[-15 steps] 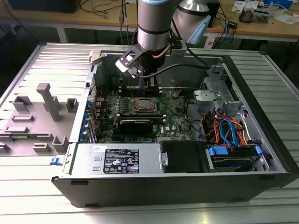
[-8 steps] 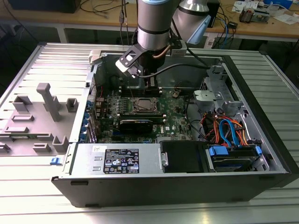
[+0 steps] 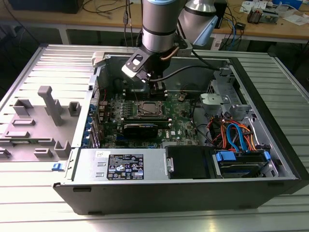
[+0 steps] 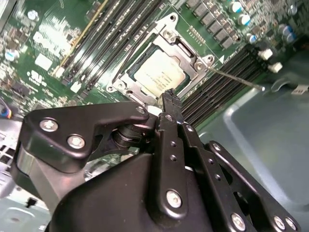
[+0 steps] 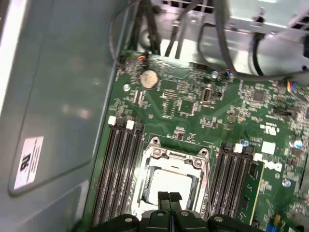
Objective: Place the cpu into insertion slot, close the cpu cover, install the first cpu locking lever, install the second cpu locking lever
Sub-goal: 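Install the first cpu locking lever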
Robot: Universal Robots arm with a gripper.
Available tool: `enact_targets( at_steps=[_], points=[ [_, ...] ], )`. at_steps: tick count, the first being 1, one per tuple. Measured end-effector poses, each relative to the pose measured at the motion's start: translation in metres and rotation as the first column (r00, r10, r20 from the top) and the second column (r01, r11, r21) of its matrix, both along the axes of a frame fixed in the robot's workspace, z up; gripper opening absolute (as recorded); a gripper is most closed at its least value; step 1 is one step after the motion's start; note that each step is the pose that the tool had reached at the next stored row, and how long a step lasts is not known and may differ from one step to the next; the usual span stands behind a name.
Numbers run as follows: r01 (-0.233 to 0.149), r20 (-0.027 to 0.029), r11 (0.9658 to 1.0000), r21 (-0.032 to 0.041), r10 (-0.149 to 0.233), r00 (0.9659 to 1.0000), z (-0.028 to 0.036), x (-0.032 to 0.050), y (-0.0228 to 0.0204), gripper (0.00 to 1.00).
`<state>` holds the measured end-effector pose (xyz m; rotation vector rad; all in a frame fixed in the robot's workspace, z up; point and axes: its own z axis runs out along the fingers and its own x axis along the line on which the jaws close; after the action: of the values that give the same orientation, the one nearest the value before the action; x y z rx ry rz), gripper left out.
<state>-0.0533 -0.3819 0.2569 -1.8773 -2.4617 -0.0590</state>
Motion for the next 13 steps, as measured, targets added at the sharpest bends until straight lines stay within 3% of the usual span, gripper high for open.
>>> enact_targets(
  at_steps=[3, 5, 7, 9, 11, 12, 13],
  points=[
    [-0.062, 0.0, 0.9981, 0.0001, 0.062, 0.9981, -0.0001, 0.0, 0.0, 0.11],
    [-0.109, 0.0, 0.9941, 0.0, 0.109, 0.9941, -0.0001, 0.0, 0.0, 0.11],
    [-0.173, 0.0001, 0.9849, 0.0001, 0.173, 0.9849, -0.0001, 0.0, 0.0, 0.11],
    [-0.236, 0.0, 0.9717, 0.0, 0.236, 0.9717, -0.0002, 0.0, 0.0, 0.11],
    [-0.274, 0.0001, 0.9619, 0.0, 0.274, 0.9619, -0.0002, 0.0, -0.0002, 0.11],
    [-0.282, 0.0001, 0.9593, 0.0001, 0.282, 0.9593, -0.0002, 0.0, -0.0002, 0.11],
    [-0.283, 0.0, 0.9592, 0.0, 0.283, 0.9592, -0.0002, 0.0, -0.0002, 0.11]
  ],
)
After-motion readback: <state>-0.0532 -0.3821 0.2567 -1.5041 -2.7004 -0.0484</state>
